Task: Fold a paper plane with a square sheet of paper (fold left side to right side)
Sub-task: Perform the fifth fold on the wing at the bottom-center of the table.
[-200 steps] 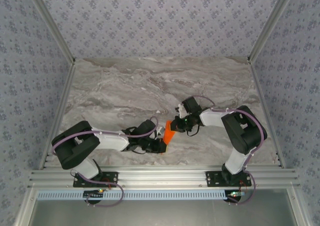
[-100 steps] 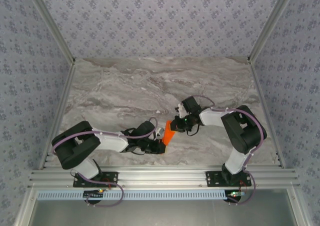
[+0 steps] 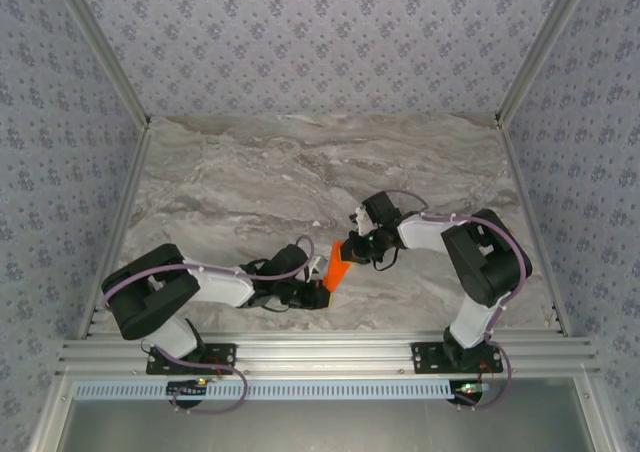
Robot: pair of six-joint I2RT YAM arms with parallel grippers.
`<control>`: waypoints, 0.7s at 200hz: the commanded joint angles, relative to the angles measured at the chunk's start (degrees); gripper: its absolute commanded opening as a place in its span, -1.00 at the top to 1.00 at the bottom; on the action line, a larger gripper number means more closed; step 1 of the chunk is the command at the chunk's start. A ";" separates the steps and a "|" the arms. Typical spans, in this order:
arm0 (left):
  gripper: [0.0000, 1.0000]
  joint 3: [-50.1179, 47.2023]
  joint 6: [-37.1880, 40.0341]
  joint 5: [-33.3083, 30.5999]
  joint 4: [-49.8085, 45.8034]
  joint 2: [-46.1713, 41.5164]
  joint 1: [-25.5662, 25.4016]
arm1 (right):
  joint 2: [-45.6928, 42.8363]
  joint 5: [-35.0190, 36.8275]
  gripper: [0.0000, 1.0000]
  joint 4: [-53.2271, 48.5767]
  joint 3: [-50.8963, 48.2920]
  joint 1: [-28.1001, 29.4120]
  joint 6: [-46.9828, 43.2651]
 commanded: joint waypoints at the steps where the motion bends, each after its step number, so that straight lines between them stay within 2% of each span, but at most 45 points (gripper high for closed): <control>1: 0.89 -2.74 -1.10 0.57 -6.05 -0.86 -1.87 | 4.05 8.12 0.90 -6.01 -1.30 -0.82 -1.51; 74: 0.91 -5.98 -2.44 -1.16 -6.88 -5.42 -2.10 | 4.50 7.63 0.90 -6.21 -1.16 -0.95 -1.85; 140: 0.91 -0.20 0.45 -1.22 -11.44 -13.13 -0.45 | 4.14 7.41 0.89 -6.33 -0.77 -0.58 -1.81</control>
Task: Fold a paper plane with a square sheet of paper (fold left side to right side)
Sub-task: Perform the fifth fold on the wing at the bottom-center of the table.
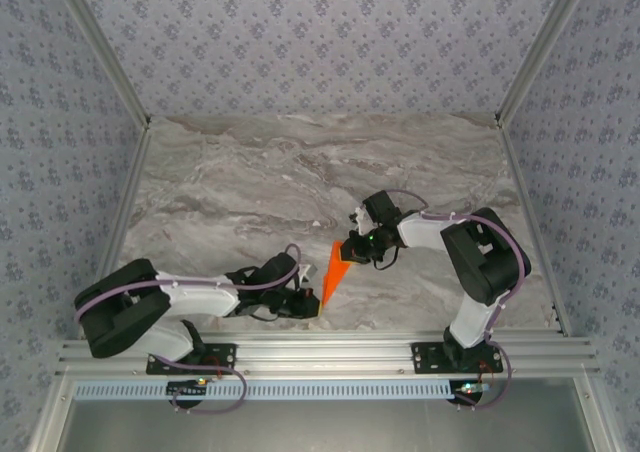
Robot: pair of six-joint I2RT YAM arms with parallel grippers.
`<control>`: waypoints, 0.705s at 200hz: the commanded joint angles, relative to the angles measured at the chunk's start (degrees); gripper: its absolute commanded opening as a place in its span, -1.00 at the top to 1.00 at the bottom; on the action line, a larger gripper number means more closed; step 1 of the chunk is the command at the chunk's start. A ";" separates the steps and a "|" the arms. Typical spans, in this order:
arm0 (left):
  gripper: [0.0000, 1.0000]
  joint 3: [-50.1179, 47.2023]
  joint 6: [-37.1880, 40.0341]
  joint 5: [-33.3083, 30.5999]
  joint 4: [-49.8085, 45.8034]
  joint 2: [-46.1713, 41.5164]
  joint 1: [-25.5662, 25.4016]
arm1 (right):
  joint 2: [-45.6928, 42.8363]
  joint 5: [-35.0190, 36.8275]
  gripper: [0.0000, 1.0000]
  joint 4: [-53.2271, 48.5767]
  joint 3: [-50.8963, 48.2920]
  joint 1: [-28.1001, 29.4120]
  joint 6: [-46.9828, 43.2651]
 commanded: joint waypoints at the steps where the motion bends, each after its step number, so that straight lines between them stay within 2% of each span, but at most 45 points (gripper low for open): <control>1: 0.92 4.18 2.27 0.41 -4.22 -2.99 0.86 | 3.62 8.42 0.90 -5.62 -1.32 -0.16 -1.02; 30: 0.91 9.00 5.32 1.92 -5.93 -1.06 2.15 | 3.80 8.51 0.90 -5.73 -1.33 -0.16 -1.05; 82: 0.92 15.34 8.92 4.48 -4.95 8.73 3.60 | 3.88 8.50 0.89 -6.12 -1.17 -0.12 -0.97; 141: 0.92 17.68 12.09 3.41 -7.96 14.46 5.12 | 4.05 9.40 0.89 -7.09 -1.00 0.02 -1.30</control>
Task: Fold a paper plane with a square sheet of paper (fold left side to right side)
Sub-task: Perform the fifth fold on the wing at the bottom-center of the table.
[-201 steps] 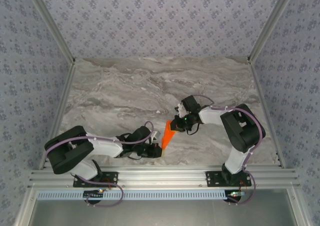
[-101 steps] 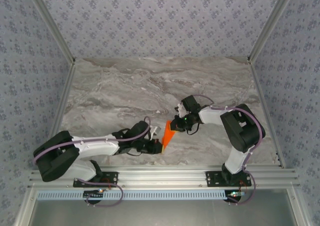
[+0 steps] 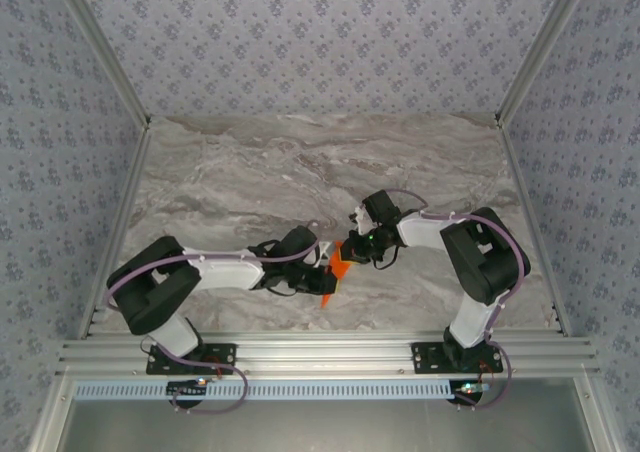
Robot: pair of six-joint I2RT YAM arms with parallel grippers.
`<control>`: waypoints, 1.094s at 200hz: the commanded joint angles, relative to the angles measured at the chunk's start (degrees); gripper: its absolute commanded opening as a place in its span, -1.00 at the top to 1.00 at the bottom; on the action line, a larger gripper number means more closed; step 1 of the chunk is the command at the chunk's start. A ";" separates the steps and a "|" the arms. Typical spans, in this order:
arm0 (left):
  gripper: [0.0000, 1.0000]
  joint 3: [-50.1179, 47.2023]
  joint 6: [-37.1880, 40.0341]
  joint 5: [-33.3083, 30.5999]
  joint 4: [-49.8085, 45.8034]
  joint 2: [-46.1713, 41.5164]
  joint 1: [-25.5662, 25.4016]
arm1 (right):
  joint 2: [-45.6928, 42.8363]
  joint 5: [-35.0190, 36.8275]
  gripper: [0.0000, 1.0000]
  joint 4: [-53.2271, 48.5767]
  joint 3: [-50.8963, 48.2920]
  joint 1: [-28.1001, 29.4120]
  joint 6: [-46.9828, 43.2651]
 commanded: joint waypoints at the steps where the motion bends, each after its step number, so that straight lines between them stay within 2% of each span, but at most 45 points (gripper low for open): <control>1: 0.92 1.78 2.70 0.24 -2.50 1.49 0.37 | 3.84 9.19 0.89 -6.14 -1.54 -0.03 -1.27; 63: 0.93 0.53 3.67 1.04 -3.67 5.22 0.32 | 4.15 10.26 0.90 -7.81 -0.80 -0.04 -1.78; 117: 0.94 -4.96 2.24 -0.23 -4.17 1.49 -0.09 | 4.53 10.91 0.90 -8.80 -0.75 -0.47 -2.13; 138: 0.94 -6.74 1.48 0.11 -3.56 -0.04 -1.76 | 4.80 10.99 0.90 -9.09 -0.49 -0.80 -2.38; 180: 0.93 -10.26 -3.12 -1.07 -0.62 -0.73 -8.45 | 4.98 10.95 0.90 -9.97 0.33 -1.51 -3.12; 219: 0.93 -15.73 -7.01 -3.77 0.68 -5.24 -9.06 | 4.80 11.01 0.89 -10.78 1.23 -1.76 -3.84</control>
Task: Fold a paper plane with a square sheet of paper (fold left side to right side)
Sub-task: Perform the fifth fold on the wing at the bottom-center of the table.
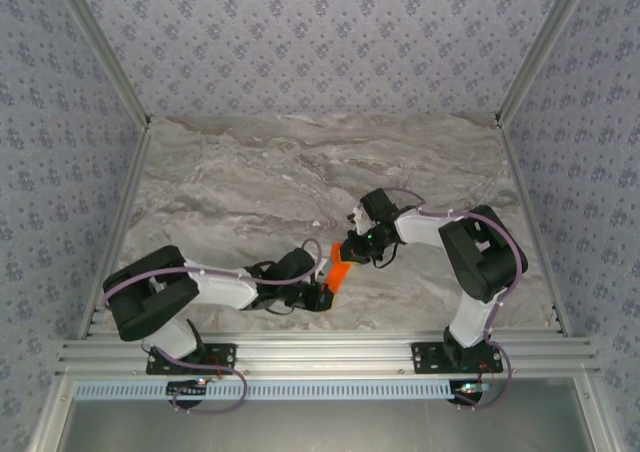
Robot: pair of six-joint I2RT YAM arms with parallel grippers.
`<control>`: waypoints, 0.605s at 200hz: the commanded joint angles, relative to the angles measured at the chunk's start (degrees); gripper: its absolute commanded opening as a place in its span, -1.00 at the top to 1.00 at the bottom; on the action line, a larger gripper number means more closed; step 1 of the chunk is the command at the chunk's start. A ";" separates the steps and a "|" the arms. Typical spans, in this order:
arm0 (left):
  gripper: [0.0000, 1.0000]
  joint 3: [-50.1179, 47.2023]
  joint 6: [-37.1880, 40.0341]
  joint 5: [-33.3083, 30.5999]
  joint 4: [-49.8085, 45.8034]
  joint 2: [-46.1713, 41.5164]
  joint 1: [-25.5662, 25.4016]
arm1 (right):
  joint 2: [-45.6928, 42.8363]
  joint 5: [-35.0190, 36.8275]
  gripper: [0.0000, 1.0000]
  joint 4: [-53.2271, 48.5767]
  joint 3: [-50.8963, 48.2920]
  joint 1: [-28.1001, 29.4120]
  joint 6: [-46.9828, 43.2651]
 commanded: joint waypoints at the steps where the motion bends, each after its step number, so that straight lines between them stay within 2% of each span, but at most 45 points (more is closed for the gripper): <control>1: 0.93 -5.19 -3.42 3.18 -10.17 -2.11 -2.28 | 3.64 11.18 0.89 -6.16 -1.20 -1.64 -1.49; 33: 0.93 -4.84 -2.92 0.01 -14.64 -8.30 -1.81 | 3.67 10.93 0.89 -5.91 -1.16 -1.59 -1.51; 72: 0.86 -4.54 -2.18 -1.70 -18.01 -19.61 1.59 | -0.29 7.72 0.82 -2.60 -1.26 -1.58 -2.18; 91: 0.64 -3.90 -1.16 -5.79 -21.75 -27.18 3.58 | -5.61 9.40 0.51 -3.32 -0.12 -1.63 -2.62; 104: 0.45 -3.02 0.16 -12.71 -25.90 -32.30 4.54 | -10.36 13.12 0.30 -5.77 1.14 -1.48 -3.57; 121: 0.33 -2.36 2.17 -20.43 -28.59 -37.72 5.75 | -16.27 19.42 0.04 -10.75 2.79 -0.75 -4.51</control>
